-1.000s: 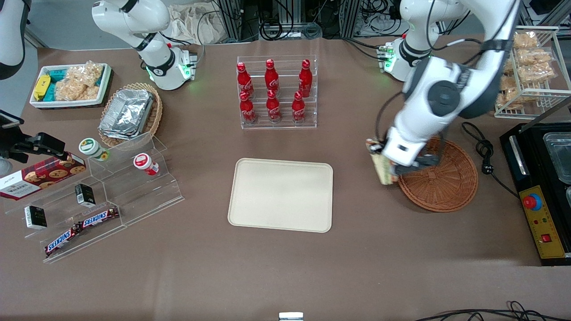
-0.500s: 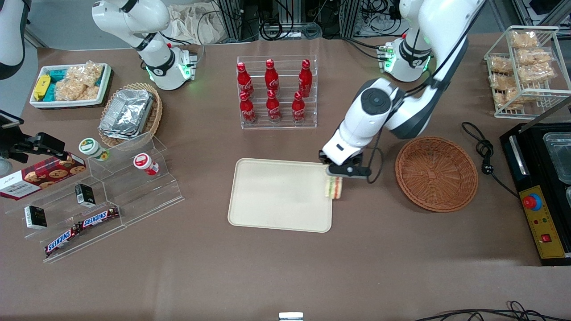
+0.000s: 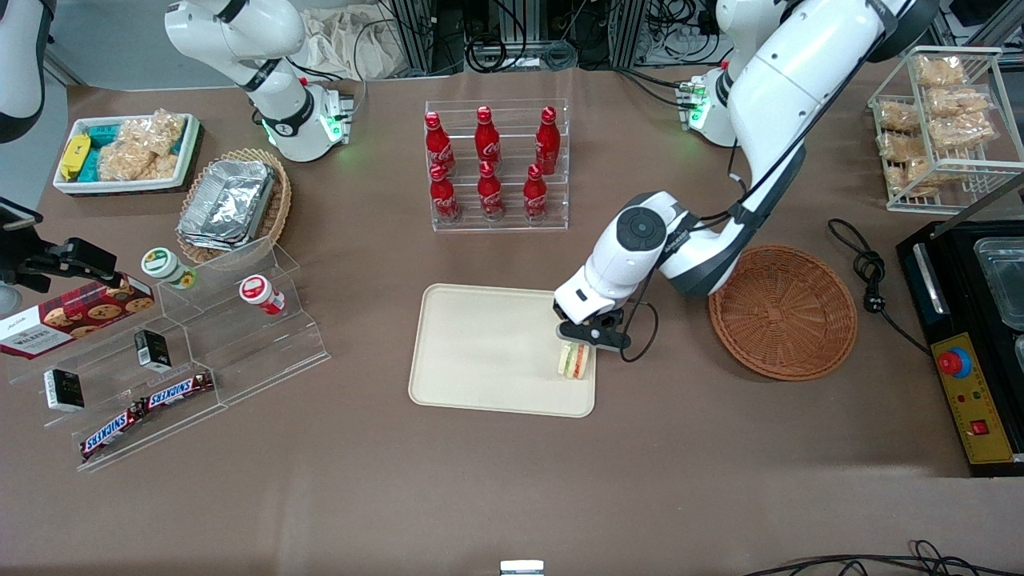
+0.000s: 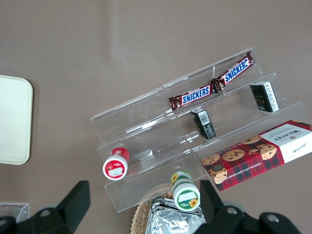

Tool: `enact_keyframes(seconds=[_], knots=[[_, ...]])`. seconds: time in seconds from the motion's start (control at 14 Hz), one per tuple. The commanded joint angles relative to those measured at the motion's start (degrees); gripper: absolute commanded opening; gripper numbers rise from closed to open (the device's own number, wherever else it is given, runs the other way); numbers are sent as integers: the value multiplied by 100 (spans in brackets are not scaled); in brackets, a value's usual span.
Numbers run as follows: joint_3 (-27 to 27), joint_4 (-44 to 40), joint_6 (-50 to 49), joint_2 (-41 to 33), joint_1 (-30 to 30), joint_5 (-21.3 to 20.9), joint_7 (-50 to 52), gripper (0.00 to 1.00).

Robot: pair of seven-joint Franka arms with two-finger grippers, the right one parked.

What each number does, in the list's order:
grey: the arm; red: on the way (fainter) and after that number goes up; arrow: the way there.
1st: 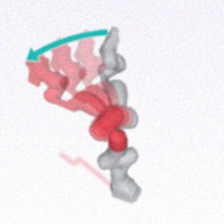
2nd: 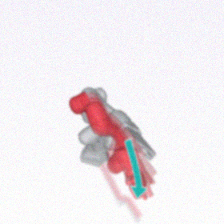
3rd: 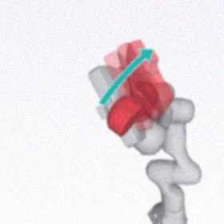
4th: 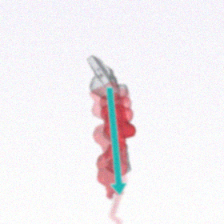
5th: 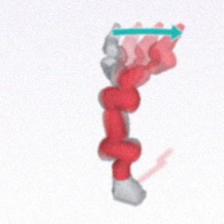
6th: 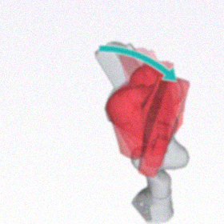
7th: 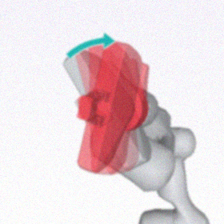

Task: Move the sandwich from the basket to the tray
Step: 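Lower the sandwich onto the tray and open the left gripper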

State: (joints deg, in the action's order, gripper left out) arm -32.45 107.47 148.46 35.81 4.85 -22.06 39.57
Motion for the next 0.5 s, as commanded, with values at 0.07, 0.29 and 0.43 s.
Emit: enact_keyframes(seconds=[0.07,0.29,0.43], knots=[[28,-235,-45,75,87,-176,657,100],[28,-191,-185,-335,-27,-124,710,100],[19,-200,-990,-915,-289,-97,737,100]])
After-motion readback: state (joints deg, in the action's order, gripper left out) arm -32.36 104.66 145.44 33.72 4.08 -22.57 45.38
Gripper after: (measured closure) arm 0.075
